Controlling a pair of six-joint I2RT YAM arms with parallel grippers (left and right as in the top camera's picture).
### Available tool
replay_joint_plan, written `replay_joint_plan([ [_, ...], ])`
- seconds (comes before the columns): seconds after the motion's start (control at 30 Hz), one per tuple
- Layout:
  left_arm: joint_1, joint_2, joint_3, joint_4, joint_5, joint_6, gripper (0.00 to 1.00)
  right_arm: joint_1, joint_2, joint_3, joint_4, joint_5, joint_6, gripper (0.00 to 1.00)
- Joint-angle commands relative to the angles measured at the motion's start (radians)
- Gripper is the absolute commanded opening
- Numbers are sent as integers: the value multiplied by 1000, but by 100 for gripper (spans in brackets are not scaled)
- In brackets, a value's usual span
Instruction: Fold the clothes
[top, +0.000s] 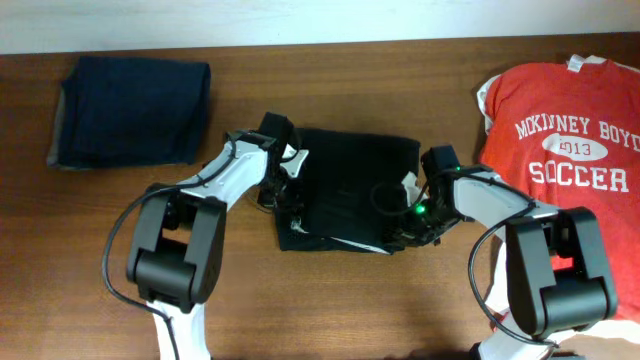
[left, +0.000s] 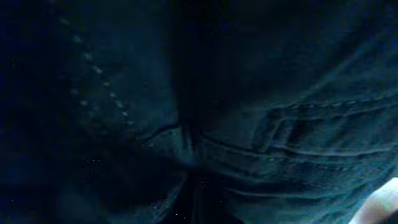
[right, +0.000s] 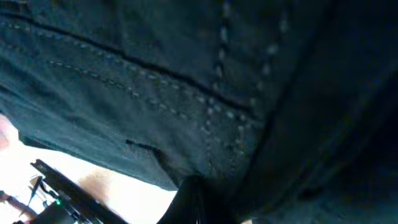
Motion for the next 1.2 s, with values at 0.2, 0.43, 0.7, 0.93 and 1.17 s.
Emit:
replay_joint_plan([
  [0.2, -3, -220, 159, -91, -144, 8, 1, -37, -76, 159, -166, 24, -8, 4],
  [0.43, -52, -418, 34, -221, -135, -55, 1, -227, -119, 406, -391, 323, -53, 98],
  [0.7, -73, -218, -322, 129, -50, -138, 1, -250, -120, 406, -390, 346, -53, 98],
  [0.93, 19, -103, -292, 102, -260, -138, 1, -250, -120, 406, -390, 346, -53, 98],
  [1.17, 266, -104, -66, 218, -535, -137, 13, -250, -120, 406, -390, 346, -53, 98],
])
